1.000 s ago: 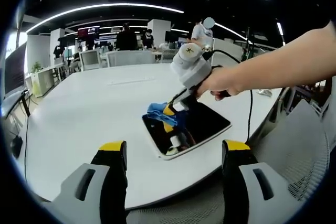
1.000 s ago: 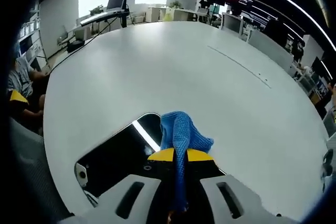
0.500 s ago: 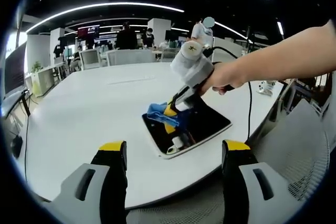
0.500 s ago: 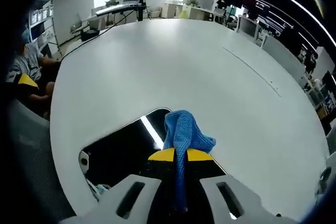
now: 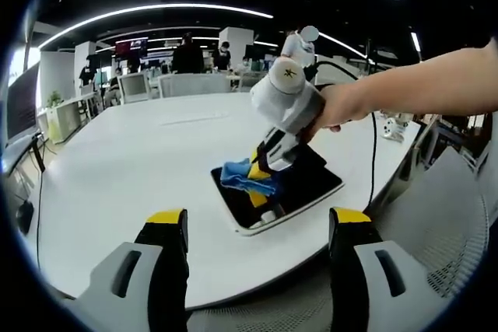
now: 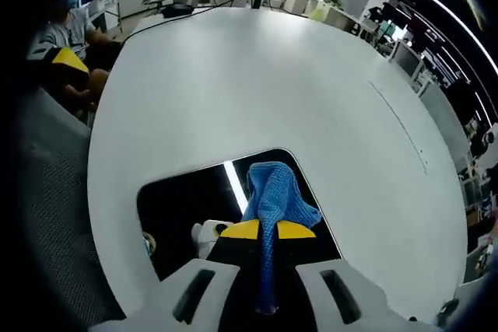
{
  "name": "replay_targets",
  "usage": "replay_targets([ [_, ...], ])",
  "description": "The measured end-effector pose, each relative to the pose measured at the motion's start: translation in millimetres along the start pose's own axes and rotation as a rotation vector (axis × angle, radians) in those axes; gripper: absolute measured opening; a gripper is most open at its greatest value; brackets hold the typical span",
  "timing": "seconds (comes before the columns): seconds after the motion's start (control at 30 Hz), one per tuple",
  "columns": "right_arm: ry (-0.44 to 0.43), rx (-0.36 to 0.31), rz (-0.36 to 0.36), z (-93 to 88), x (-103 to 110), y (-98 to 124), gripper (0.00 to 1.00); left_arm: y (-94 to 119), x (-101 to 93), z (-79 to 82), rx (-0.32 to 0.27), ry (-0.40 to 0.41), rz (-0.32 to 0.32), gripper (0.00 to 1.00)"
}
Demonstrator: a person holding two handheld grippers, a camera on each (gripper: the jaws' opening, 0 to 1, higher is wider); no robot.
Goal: Wipe the mirror surface with the cleaning cloth until all visible marks leave the cleaned area.
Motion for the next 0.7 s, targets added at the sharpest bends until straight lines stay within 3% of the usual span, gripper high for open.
replay_targets([
  [0.23,-0.013,-0.03,0.034,-6.1,12.8,7.2,0.0,0.3,0.1,0.0,-0.003,0.0,0.002,0.72],
  [0.4,-0.005,-0.035,0.101,-10.5,23.5,14.2,0.0,0.8,0.0,-0.2,-0.005,0.0,0.003,0.72],
  [0.7,0.001,-0.017,0.119,-11.7,32.0,17.0,0.0,-0.1,0.3,-0.3,-0.004,0.0,0.002,0.72],
])
Point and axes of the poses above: the point that each gripper's makers call its tool centre point, and the gripper's own axes: y roughly backward along the fingers, x roughly to its left, z roughly out of its top, the point moved 7 cm from there along y, roughly backward along the fingers, and after that the axes turned 6 degrees about -x, right-handed, at the moved point
